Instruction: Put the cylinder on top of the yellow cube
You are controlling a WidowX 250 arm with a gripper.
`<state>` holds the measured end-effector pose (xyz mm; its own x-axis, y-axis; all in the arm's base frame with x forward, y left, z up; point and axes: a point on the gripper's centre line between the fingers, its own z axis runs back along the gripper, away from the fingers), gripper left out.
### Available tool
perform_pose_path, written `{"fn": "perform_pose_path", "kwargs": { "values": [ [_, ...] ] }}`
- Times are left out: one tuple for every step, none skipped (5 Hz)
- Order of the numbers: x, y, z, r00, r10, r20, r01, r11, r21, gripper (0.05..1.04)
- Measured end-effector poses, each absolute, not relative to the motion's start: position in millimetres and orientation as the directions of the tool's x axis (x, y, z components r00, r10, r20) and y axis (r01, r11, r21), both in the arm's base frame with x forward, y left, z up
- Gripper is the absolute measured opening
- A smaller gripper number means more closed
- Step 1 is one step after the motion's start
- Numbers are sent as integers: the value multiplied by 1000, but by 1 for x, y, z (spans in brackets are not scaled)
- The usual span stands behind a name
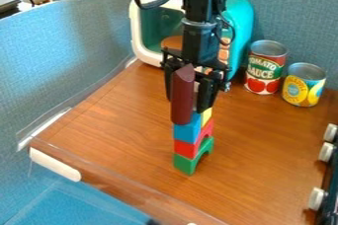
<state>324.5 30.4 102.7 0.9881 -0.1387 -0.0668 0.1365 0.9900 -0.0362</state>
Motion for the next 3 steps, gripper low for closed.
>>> {"fn": "perform_pose_path", "kwargs": {
  "values": [
    [326,30,99,989,-129,-70,127,991,-42,1007],
    [326,29,92,988,-121,-98,116,992,-54,1002],
    [342,28,102,992,-92,-83,87,994,-59,1000]
  ]
}}
